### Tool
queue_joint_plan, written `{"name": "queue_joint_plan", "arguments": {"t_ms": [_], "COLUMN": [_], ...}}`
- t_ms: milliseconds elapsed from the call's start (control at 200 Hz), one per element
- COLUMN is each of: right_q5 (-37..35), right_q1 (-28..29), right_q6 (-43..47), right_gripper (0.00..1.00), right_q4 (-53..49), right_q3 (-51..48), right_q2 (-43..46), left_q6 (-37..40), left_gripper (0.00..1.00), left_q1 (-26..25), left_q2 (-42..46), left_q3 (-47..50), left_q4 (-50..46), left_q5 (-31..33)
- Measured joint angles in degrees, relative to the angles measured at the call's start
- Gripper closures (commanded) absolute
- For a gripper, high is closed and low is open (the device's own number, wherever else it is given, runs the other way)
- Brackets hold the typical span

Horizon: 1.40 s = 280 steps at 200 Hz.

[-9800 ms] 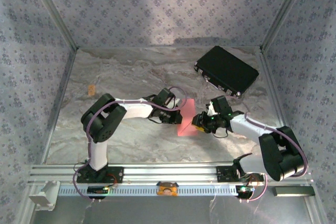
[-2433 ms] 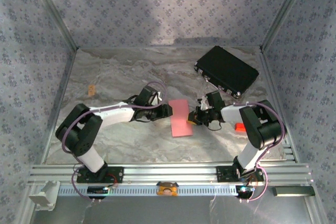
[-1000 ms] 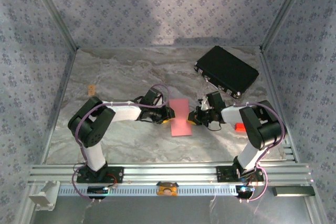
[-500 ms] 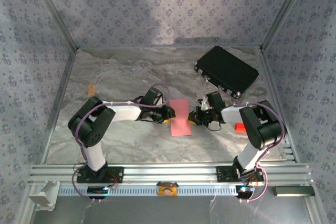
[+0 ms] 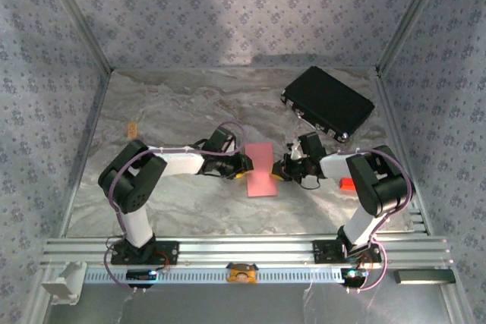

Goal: Fold a paper plane with a square sheet of paper (pick it up from the middle)
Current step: Third fold the triangle at the center of the table.

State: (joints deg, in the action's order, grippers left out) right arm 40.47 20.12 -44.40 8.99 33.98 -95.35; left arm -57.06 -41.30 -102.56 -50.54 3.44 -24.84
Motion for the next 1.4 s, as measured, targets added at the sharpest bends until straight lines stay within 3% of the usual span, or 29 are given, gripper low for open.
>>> {"name": "queue_joint_plan", "arguments": {"t_ms": [1399], "right_q5": [-0.8], "right_q1": [0.0], "right_q6": [0.0], "right_gripper": [0.96], "right_q4": [-0.1], "right_q3": [-0.2], "right_q2": [0.4], "left_q6": [-0.1], "left_gripper": [0.7], "left_q1": [0.0], "left_q2": [-0.5], "left_q3": [0.5], "left_q4": [1.1], "left_q5": [-0.3]}}
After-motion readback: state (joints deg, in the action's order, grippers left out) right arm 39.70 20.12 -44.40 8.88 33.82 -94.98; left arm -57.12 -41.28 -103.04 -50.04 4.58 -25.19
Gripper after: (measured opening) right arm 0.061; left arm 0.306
